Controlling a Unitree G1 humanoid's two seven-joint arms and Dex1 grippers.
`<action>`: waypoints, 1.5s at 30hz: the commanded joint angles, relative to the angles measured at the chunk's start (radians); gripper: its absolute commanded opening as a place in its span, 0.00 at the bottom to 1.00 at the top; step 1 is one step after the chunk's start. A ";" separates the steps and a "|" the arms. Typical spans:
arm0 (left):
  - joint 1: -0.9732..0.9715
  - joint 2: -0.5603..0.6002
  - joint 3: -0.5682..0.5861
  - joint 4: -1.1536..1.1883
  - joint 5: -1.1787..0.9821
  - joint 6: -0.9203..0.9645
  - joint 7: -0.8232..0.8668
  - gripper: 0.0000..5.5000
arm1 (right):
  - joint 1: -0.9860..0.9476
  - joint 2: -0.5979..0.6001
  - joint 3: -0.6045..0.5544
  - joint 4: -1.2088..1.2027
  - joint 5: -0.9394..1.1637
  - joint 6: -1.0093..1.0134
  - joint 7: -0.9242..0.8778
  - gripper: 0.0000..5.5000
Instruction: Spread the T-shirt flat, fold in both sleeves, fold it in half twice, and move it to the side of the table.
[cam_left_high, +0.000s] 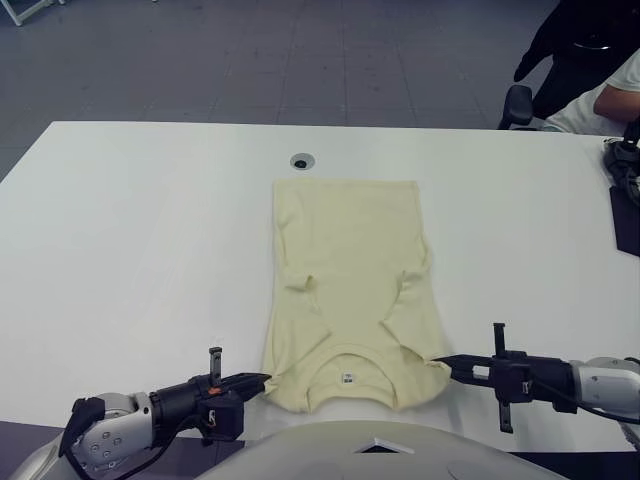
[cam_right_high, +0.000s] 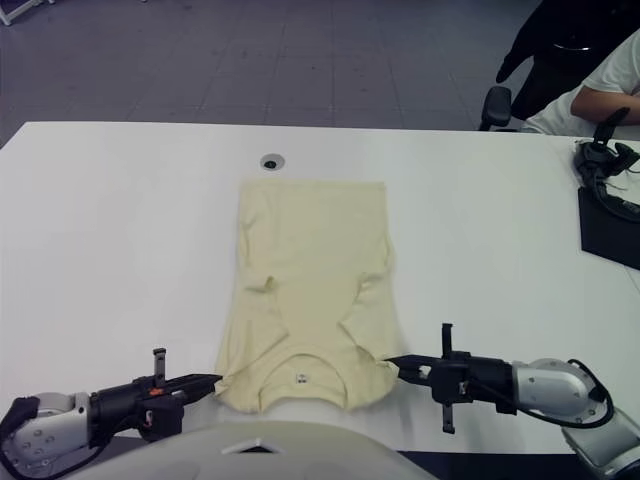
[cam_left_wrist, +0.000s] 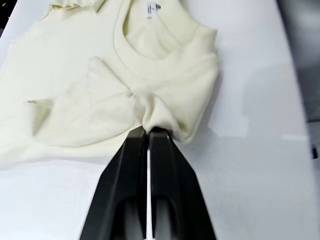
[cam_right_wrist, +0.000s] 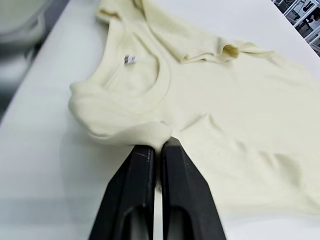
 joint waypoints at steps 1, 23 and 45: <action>0.229 0.128 0.282 -0.210 -0.378 0.168 -0.243 0.00 | 0.107 -0.130 -0.218 -0.197 0.489 0.269 0.231 0.00; -0.218 0.073 0.397 -0.216 -0.630 0.483 -0.399 0.00 | -0.205 0.222 -0.389 -0.157 0.288 0.617 0.316 0.00; -0.920 -0.393 -0.052 0.554 -0.233 0.376 -0.079 0.00 | -0.893 0.643 -0.226 0.785 -0.092 0.359 0.185 0.06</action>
